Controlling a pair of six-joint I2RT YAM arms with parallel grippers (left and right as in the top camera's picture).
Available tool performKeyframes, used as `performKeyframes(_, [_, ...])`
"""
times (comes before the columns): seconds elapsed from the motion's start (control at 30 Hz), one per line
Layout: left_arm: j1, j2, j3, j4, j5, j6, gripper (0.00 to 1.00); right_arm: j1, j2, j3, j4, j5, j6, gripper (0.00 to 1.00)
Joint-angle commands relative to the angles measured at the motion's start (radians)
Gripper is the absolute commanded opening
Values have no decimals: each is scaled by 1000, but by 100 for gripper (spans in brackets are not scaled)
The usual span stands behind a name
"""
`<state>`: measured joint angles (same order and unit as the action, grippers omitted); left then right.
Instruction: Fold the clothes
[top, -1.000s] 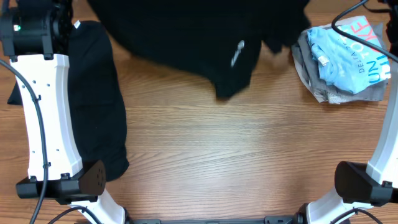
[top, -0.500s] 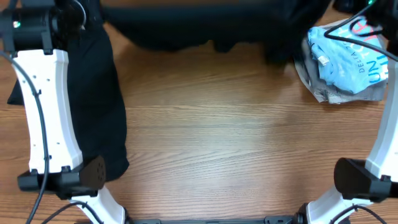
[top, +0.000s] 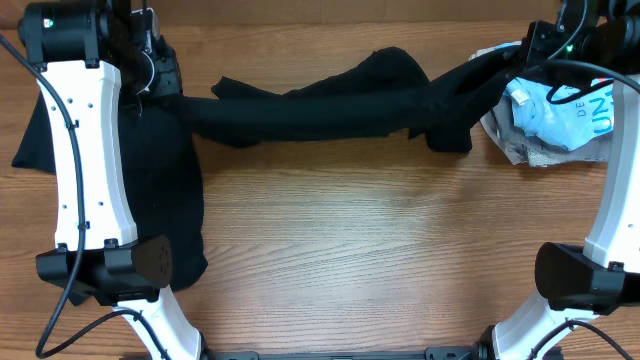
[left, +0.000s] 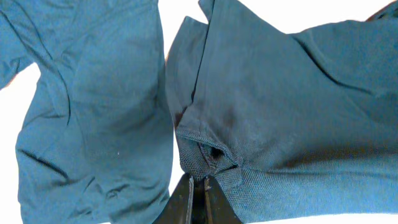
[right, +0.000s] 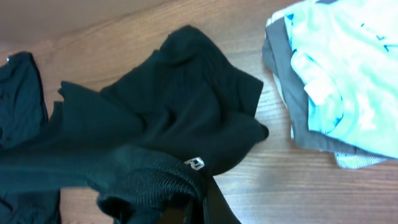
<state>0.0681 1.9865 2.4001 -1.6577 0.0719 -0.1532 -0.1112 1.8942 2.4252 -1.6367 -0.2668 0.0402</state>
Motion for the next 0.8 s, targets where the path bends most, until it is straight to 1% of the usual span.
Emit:
performKeyframes(0.0, [10, 0, 11, -30, 6, 20, 4, -6, -17, 14, -21, -8, -15, 4])
performKeyframes(0.07, [10, -2, 11, -24, 7, 27, 4, -6, -22, 17, -12, -8, -15, 4])
performKeyframes(0.2, [10, -24, 30, 66, 9, 30, 4, -6, -43, 68, 74, -32, -15, 4])
performKeyframes(0.3, [10, -48, 110, 106, 28, 31, 4, -6, -63, 186, 98, -42, -14, 4])
performKeyframes(0.43, [10, -98, 269, 107, 29, 31, 4, -8, -94, 389, 47, -34, -8, 4])
performKeyframes(0.57, [10, -180, 385, 79, 30, 31, 4, -8, -142, 533, -43, -2, 0, 4])
performKeyframes(0.6, [10, -202, 399, 69, 30, 31, 4, -8, -159, 555, -57, 5, 1, 4])
performKeyframes(0.77, [10, -319, 415, 39, 22, 35, 4, -8, -262, 559, -57, 5, 5, 4])
